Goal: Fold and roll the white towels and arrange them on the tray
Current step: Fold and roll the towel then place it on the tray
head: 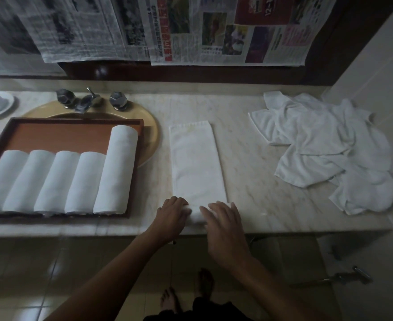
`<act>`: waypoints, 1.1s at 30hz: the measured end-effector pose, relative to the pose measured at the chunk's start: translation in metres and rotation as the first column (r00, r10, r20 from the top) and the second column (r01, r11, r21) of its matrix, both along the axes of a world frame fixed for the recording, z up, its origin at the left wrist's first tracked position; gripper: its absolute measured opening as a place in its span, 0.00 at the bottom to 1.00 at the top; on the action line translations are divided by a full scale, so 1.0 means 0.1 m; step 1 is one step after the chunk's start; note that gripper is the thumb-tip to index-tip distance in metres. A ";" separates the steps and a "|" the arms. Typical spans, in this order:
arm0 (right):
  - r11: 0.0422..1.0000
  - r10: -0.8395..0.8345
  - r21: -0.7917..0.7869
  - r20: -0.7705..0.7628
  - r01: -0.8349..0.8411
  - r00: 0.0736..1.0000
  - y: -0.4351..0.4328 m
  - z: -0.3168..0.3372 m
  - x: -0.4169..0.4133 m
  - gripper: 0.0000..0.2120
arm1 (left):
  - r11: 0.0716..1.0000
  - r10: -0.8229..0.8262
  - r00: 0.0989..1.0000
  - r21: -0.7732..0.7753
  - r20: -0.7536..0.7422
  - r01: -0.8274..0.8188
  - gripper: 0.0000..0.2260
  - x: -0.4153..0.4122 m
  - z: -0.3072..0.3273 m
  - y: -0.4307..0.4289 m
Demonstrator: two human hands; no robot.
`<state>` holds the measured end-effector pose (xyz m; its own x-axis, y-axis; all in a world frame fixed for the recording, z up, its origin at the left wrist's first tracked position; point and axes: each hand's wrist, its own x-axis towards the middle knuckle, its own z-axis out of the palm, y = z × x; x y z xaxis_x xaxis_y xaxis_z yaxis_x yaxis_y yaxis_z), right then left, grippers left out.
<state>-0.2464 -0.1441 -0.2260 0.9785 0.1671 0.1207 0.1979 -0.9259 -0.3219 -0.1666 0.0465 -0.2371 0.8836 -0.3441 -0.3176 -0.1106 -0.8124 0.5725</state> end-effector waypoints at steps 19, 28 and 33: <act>0.955 0.126 -0.236 -0.227 -0.181 0.966 -0.12 -0.02 0.64 0.42 | 0.954 -0.232 0.924 0.254 0.303 0.157 0.37 -0.01 -0.16 -0.07; 0.973 0.161 -0.094 -0.387 -0.212 0.908 -0.27 0.29 0.63 0.26 | 0.953 -0.292 0.916 0.158 0.273 0.257 0.28 -0.06 0.02 0.14; 0.978 0.187 0.174 -0.466 -0.118 0.865 -0.39 0.09 0.44 0.25 | 0.953 -0.303 0.915 0.070 0.265 0.296 0.23 -0.22 -0.01 0.34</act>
<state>-0.2021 -0.1828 -0.2165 0.8855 0.3351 -0.3220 0.1232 -0.8374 -0.5325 -0.1882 0.0803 -0.2385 0.7939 -0.6006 -0.0952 -0.4982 -0.7321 0.4646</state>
